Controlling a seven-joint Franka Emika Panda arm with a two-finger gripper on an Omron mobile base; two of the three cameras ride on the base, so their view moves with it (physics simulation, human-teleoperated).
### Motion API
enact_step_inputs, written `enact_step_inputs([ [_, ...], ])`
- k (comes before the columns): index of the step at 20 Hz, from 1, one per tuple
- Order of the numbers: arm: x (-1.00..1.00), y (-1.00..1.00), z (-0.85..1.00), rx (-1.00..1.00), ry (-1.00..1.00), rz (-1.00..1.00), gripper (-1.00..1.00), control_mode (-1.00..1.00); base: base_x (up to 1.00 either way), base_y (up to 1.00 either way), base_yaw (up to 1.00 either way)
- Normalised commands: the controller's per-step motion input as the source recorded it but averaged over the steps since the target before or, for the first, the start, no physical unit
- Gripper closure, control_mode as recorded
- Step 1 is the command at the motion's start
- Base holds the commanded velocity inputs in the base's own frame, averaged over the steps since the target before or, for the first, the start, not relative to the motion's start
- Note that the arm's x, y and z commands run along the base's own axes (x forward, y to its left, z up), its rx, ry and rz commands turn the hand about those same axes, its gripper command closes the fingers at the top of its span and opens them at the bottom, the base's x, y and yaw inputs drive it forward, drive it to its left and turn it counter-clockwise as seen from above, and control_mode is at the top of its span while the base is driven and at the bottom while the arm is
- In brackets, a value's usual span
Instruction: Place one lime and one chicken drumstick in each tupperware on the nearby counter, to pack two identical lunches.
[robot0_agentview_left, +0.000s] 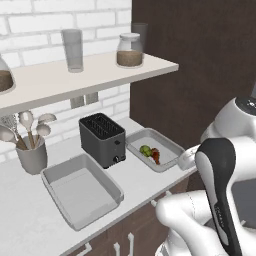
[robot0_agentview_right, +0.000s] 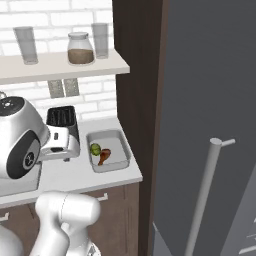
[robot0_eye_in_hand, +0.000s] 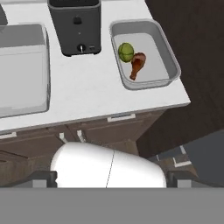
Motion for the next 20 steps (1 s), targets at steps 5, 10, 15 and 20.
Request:
enact_step_inputs([
  [5,-0.01,0.00,0.00,0.00,0.00,0.00,-1.00,1.00,-0.03,0.00,0.00],
  [10,0.00,0.00,0.00,0.00,0.00,0.00,-1.00,1.00,-0.95,-0.05,-0.02],
  [15,0.00,0.00,0.00,0.00,0.00,0.00,-1.00,1.00,-1.00,0.00,-0.13],
  [20,0.00,0.00,0.00,0.00,0.00,0.00,-1.00,1.00,-0.68,0.00,-0.57],
])
